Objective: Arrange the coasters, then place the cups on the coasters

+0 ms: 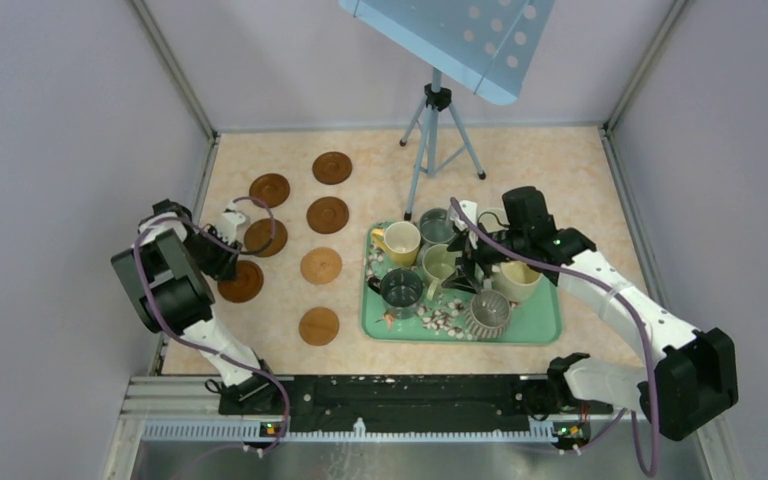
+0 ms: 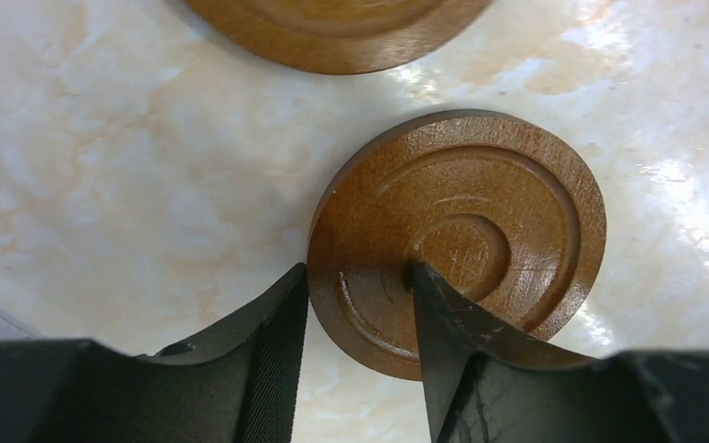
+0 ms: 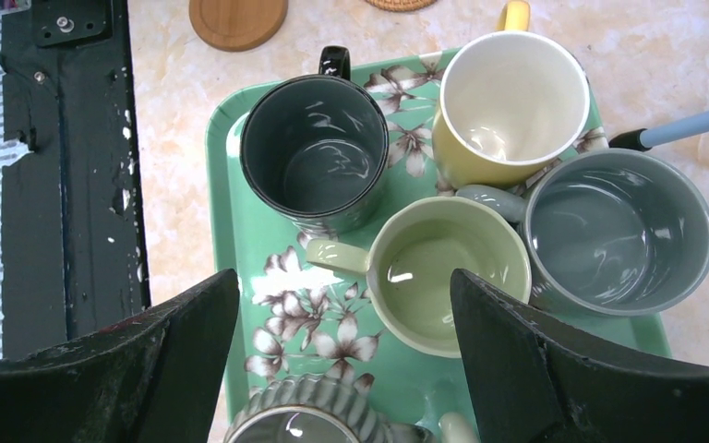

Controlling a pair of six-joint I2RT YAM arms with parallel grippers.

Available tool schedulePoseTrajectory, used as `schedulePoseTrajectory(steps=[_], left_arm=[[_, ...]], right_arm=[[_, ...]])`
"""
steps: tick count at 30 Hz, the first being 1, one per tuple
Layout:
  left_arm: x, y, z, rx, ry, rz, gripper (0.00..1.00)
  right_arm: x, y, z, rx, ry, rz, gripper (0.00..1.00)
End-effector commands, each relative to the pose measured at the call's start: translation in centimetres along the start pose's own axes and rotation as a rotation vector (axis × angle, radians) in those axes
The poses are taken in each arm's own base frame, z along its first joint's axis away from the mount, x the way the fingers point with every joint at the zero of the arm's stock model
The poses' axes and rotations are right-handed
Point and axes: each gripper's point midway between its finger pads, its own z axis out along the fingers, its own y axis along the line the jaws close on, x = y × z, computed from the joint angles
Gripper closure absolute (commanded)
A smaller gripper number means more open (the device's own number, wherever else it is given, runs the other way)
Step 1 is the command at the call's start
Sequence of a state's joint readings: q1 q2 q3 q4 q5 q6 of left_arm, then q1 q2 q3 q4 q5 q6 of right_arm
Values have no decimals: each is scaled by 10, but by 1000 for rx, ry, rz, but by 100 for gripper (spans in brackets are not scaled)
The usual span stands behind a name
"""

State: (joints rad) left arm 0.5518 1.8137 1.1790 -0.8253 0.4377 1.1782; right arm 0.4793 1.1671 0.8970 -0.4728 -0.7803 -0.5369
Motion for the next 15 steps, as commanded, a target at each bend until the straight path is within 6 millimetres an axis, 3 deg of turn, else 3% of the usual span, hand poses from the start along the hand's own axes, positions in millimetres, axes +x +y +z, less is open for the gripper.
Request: schedulePoseTrajectory(steps=[1,10,15], left_arm=[[0,-38,6,87,-10,22,49],[-16,-85,12,132,-22,55,50],[-24,-88,16,107,-24,64,50]], right_arm=[[-30,3,-10,5,-79,-51,16],[-36,-1,-12,30,-94,-26,16],[-39,-6,-15,61,-106,-16,15]])
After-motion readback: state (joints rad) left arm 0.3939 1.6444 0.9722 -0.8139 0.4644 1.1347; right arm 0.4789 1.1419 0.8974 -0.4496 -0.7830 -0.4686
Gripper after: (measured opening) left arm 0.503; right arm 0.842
